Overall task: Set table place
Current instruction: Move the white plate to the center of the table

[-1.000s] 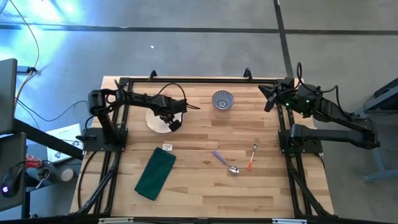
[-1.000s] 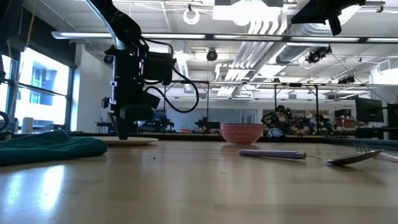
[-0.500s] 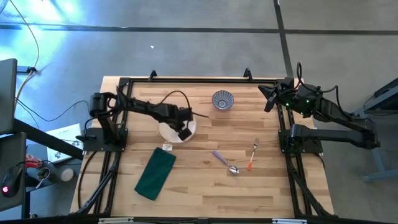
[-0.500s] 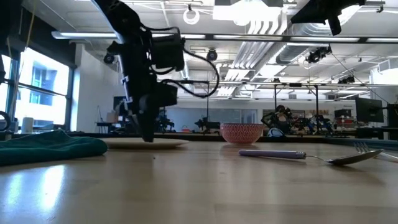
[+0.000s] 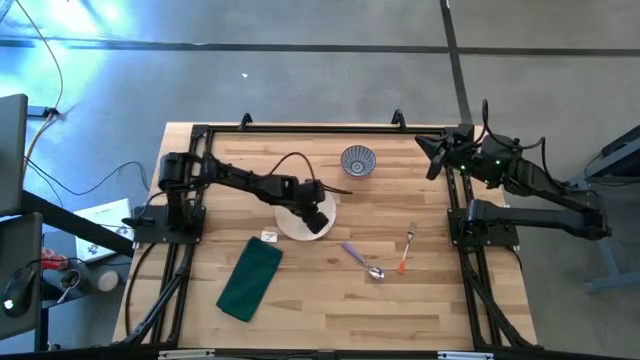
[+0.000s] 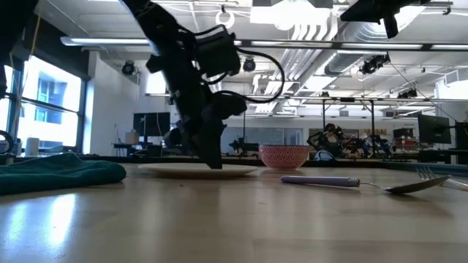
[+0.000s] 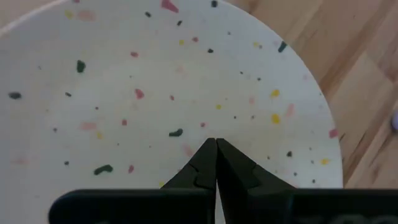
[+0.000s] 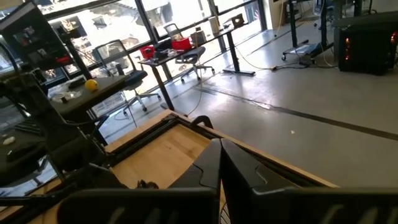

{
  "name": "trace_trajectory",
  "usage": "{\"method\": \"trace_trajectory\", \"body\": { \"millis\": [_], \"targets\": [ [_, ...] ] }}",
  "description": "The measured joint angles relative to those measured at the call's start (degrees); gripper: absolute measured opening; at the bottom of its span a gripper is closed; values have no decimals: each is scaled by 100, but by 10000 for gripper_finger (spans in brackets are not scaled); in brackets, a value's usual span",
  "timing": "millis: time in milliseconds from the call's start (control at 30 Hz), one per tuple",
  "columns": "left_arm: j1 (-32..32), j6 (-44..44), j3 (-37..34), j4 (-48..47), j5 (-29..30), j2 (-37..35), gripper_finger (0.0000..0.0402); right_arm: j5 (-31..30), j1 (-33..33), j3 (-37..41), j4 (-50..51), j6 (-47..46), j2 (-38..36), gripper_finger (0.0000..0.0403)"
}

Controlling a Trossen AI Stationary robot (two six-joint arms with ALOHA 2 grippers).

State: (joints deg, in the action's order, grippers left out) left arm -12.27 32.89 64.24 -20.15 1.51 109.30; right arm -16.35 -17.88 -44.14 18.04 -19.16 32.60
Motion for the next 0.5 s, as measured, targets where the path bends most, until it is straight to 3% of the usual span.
{"method": "trace_trajectory", "body": {
  "millis": [300,367,500],
  "targets": [
    [349,-923,1950,-2857,1257,-291,0,32,2,0,49,-2,0,0],
    [330,-1027,2035,-3378,1612,-270,0,32,4,0,71,5,0,0],
    [179,-1148,1679,-3505,1531,-272,0,32,4,0,130,18,2,0]
  ]
}}
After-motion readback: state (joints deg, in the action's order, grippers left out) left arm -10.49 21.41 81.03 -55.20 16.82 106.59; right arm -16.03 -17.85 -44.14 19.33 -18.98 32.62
